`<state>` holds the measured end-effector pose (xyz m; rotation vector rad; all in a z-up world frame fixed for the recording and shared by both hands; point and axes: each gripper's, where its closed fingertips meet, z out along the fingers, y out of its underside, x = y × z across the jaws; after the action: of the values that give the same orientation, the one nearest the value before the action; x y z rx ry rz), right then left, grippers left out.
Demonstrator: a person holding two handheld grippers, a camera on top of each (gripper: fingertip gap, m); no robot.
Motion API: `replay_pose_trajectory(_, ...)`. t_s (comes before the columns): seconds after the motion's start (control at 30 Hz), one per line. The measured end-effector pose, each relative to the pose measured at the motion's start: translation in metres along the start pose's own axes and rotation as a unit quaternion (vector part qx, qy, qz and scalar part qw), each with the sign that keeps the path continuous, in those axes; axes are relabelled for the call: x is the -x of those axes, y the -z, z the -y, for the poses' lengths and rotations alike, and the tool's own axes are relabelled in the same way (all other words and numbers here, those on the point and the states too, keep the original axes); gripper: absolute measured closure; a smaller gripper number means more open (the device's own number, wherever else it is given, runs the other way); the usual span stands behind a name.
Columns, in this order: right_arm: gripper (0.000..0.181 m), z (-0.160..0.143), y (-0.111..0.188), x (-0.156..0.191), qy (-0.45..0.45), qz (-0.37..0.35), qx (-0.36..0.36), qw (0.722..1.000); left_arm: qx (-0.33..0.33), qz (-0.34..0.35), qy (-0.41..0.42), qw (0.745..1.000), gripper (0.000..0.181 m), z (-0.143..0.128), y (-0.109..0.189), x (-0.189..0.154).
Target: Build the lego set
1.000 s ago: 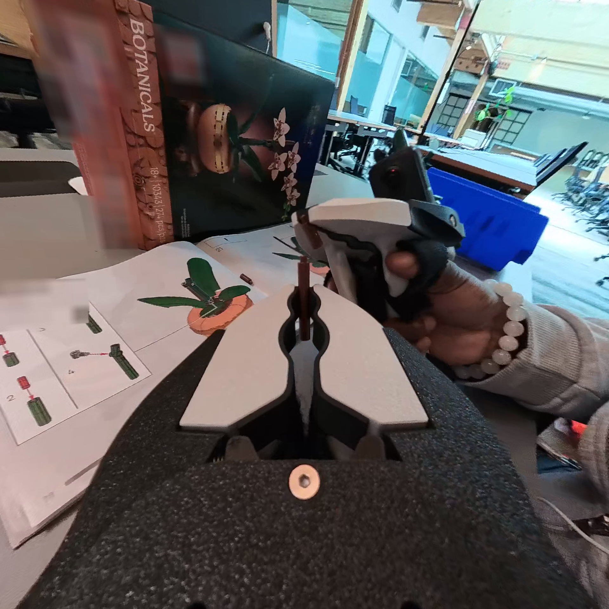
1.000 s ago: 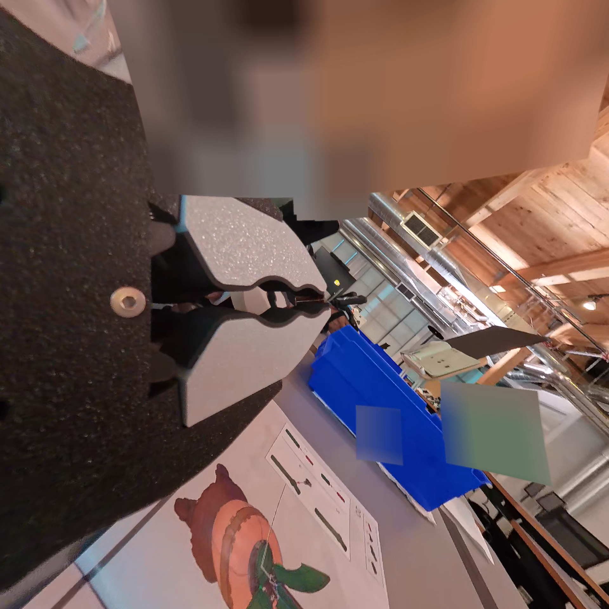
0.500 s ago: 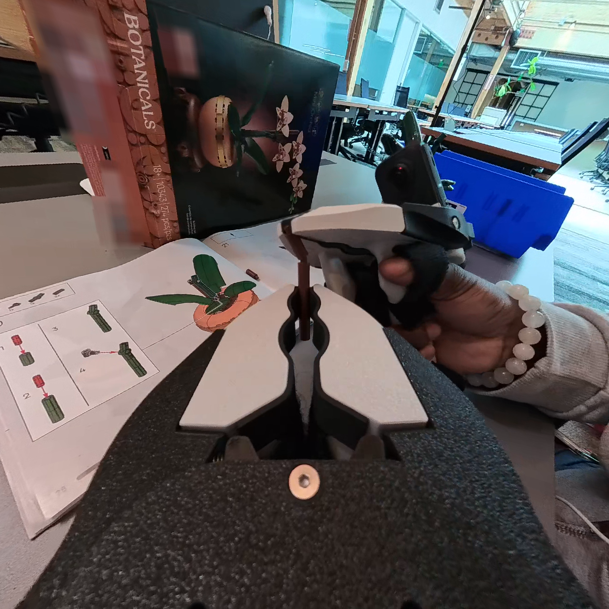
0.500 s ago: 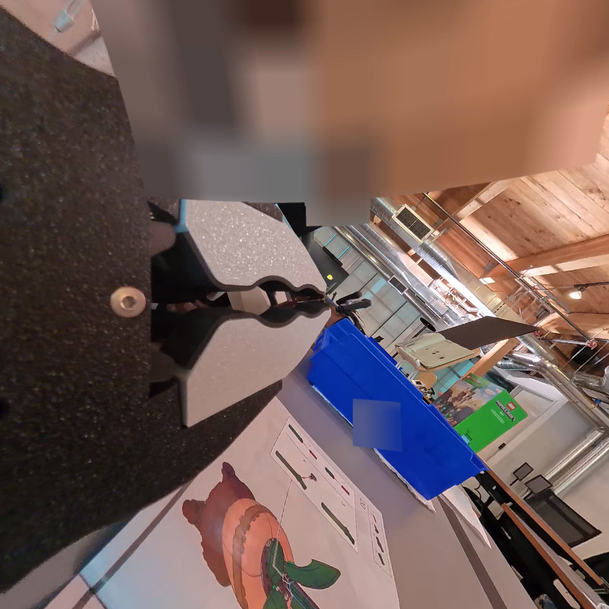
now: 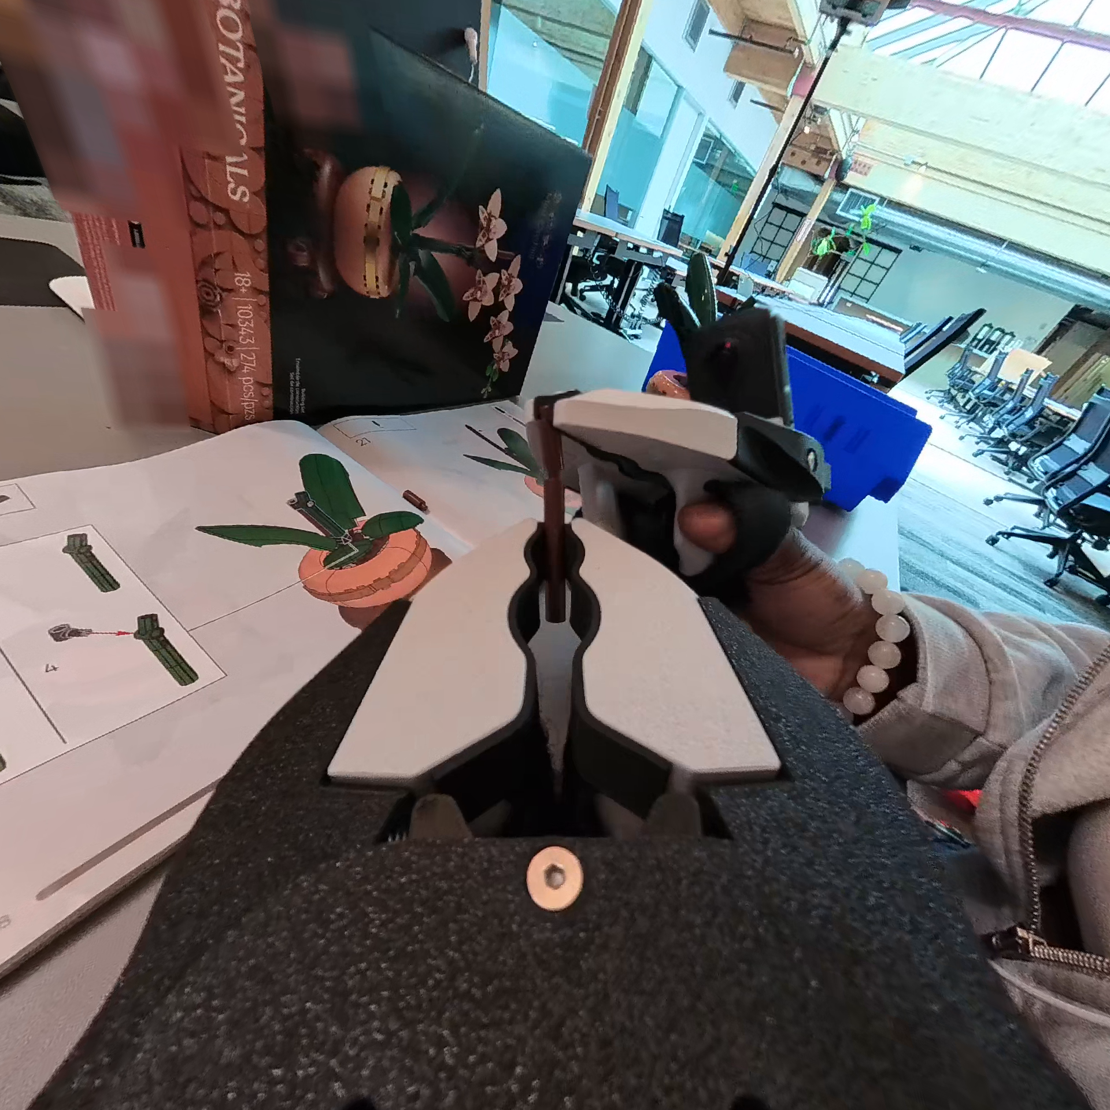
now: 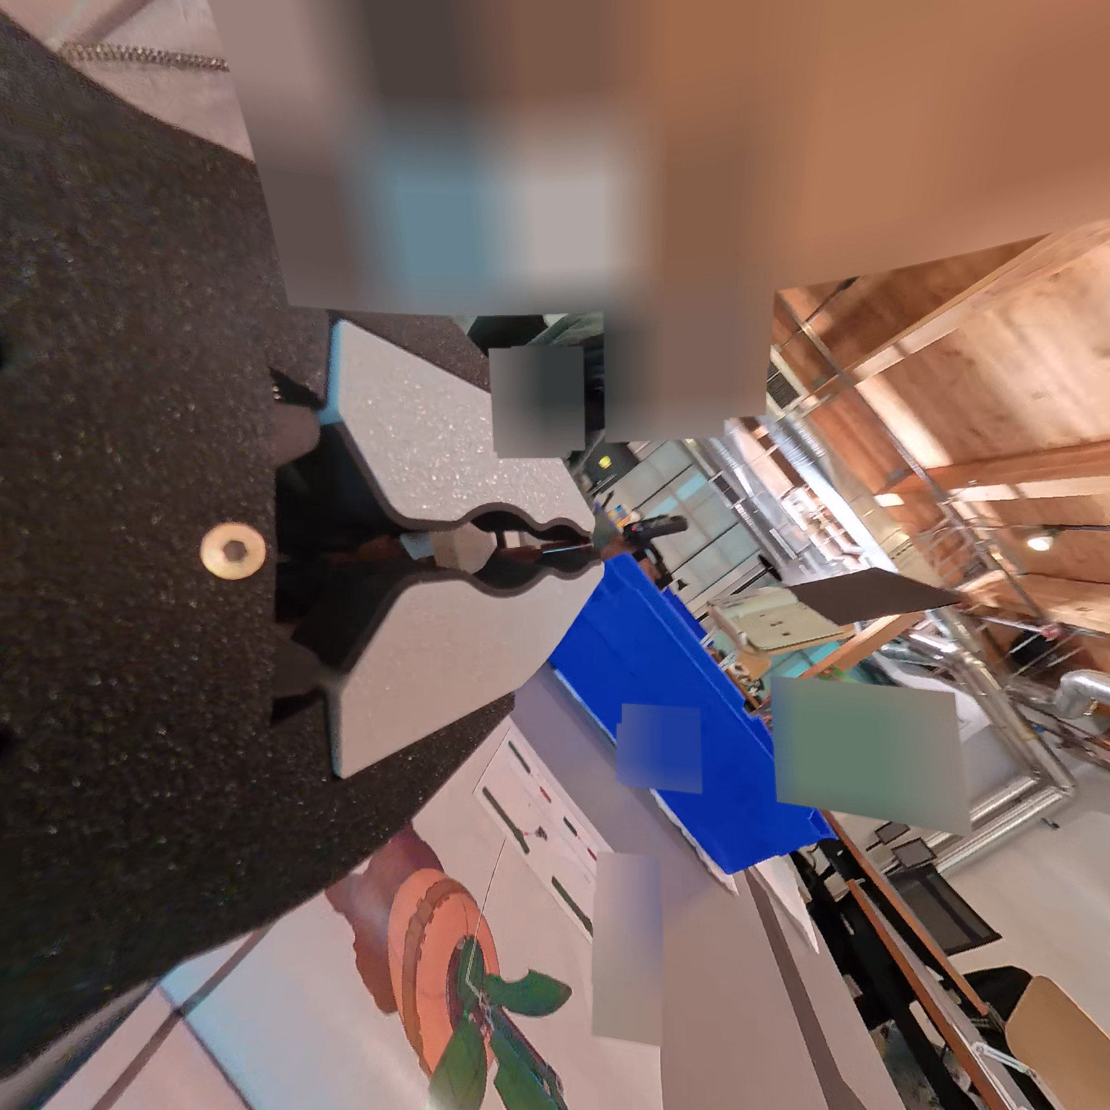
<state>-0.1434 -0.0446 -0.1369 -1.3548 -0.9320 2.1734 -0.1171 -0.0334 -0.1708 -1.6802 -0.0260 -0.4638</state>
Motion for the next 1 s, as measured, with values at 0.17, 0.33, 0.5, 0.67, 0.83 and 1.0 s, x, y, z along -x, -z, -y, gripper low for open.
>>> replay_pose_trajectory(0.17, 0.181, -0.007, 0.005, -0.002, 0.000, -0.003, 0.015, 1.000, -0.010, -0.002, 0.008, 1.000, 0.178, 0.002, 0.001, 0.001)
replay_pose_trajectory(0.33, 0.181, 0.002, 0.008, -0.003, -0.021, 0.007, -0.003, 1.000, 0.000, -0.005, 0.017, 1.000, 0.178, -0.001, 0.000, 0.002)
replay_pose_trajectory(0.5, 0.173, 0.001, 0.027, -0.022, 0.051, -0.021, 0.180, 0.982, -0.051, 0.021, 0.041, 0.998, 0.178, 0.016, 0.024, 0.021)
replay_pose_trajectory(0.67, 0.163, -0.009, 0.035, -0.049, 0.267, -0.067, 0.409, 0.870, -0.116, 0.096, 0.052, 0.987, 0.178, 0.031, 0.078, 0.064)
replay_pose_trajectory(0.83, 0.167, -0.061, 0.033, -0.045, 0.263, -0.009, 0.590, 0.763, -0.131, 0.076, 0.054, 0.987, 0.178, 0.033, 0.083, 0.061)
replay_pose_trajectory(1.0, 0.170, -0.080, 0.034, -0.062, 0.212, -0.080, 0.611, 0.758, -0.101, 0.058, 0.020, 0.993, 0.178, 0.027, 0.070, 0.048)
